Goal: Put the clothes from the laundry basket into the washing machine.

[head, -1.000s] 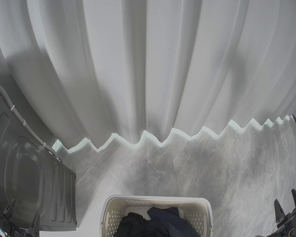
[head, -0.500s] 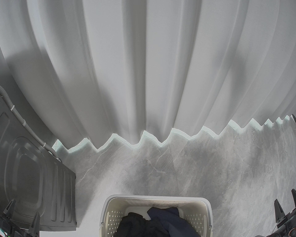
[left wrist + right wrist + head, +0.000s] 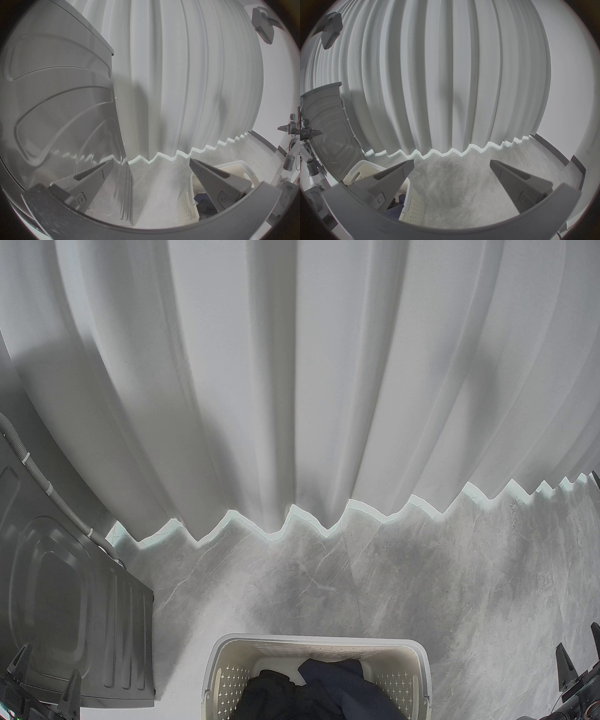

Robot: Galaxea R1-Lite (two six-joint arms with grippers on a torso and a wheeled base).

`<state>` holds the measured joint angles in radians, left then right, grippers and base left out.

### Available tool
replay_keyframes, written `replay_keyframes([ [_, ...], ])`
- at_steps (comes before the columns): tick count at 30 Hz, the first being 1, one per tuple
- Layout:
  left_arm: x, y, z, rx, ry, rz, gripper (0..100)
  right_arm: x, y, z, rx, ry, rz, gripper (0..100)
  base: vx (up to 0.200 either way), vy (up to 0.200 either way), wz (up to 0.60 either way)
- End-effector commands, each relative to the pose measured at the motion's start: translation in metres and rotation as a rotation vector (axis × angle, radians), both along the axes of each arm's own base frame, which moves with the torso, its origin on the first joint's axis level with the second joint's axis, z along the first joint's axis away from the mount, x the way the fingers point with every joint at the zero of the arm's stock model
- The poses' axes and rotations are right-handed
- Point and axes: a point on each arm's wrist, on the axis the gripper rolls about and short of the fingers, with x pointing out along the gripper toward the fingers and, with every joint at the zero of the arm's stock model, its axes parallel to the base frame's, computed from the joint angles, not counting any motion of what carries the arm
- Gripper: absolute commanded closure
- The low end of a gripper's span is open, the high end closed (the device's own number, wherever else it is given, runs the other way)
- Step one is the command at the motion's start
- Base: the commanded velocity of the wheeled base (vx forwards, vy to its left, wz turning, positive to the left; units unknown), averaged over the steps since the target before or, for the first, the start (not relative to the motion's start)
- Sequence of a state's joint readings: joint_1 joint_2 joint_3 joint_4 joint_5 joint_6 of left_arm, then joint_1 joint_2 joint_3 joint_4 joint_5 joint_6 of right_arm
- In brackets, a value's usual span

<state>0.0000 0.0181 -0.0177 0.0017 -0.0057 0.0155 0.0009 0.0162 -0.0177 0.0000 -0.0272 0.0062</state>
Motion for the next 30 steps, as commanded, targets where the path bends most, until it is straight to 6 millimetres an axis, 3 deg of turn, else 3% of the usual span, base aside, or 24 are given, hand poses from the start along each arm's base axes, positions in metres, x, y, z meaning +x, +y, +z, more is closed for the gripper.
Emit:
replay_keyframes([
  [1, 0.0004, 0.0, -0.0052, 0.0, 0.006, 0.0, 0, 0.0008, 0.0, -0.0051, 0.0, 0.011, 0.0, 0, 0.0, 0.0, 0.0],
  [26, 0.0004, 0.0, -0.0052, 0.0, 0.006, 0.0, 0, 0.0008, 0.0, -0.0051, 0.0, 0.011, -0.001, 0, 0.0, 0.0, 0.0],
  [30, 0.0004, 0.0, -0.0052, 0.0, 0.006, 0.0, 0, 0.0008, 0.0, -0.0051, 0.0, 0.011, 0.0, 0, -0.2, 0.0, 0.0],
])
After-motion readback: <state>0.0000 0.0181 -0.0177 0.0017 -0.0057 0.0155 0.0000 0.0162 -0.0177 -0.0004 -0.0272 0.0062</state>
